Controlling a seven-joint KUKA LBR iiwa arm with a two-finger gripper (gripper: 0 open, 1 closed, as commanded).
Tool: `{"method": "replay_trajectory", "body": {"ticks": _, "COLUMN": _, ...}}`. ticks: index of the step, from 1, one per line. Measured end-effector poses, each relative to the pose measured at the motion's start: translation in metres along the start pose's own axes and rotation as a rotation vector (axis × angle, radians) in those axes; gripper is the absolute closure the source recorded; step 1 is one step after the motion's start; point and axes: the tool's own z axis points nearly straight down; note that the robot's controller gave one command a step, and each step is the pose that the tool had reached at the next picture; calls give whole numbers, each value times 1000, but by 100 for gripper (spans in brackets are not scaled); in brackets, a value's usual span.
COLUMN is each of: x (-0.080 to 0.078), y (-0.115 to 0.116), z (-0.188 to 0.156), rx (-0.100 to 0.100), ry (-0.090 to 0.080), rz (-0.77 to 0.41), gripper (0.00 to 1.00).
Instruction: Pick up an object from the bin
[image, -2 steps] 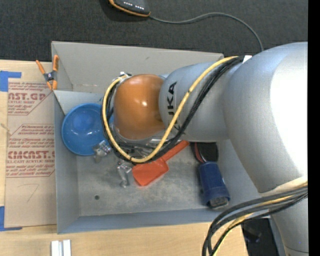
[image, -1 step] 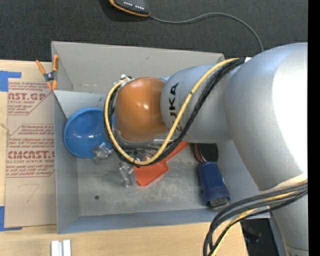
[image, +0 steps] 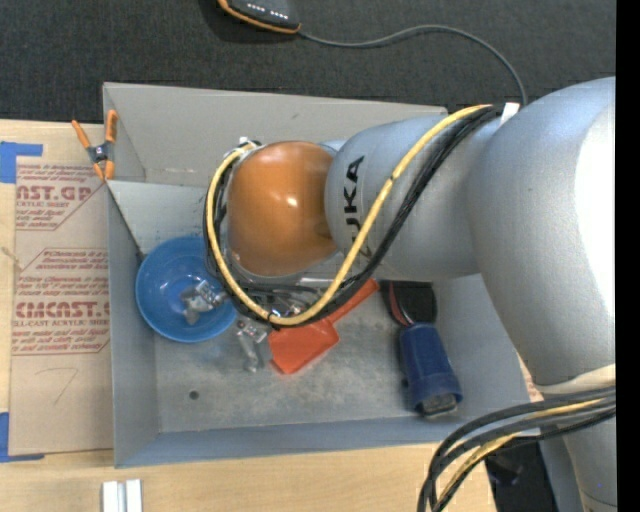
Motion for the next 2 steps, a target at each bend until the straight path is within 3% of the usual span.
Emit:
{"method": "replay_trajectory", "body": {"ticks": 1, "x": 71, "y": -8, "z": 58, "rx": -9, "ry": 15, "rz": -211, "gripper": 0}}
{"method": "replay_trajectory", "body": {"ticks": 2, "x": 38, "y": 36, "z": 28, "rx": 4, "ry": -12, "rz": -234, "gripper": 0}}
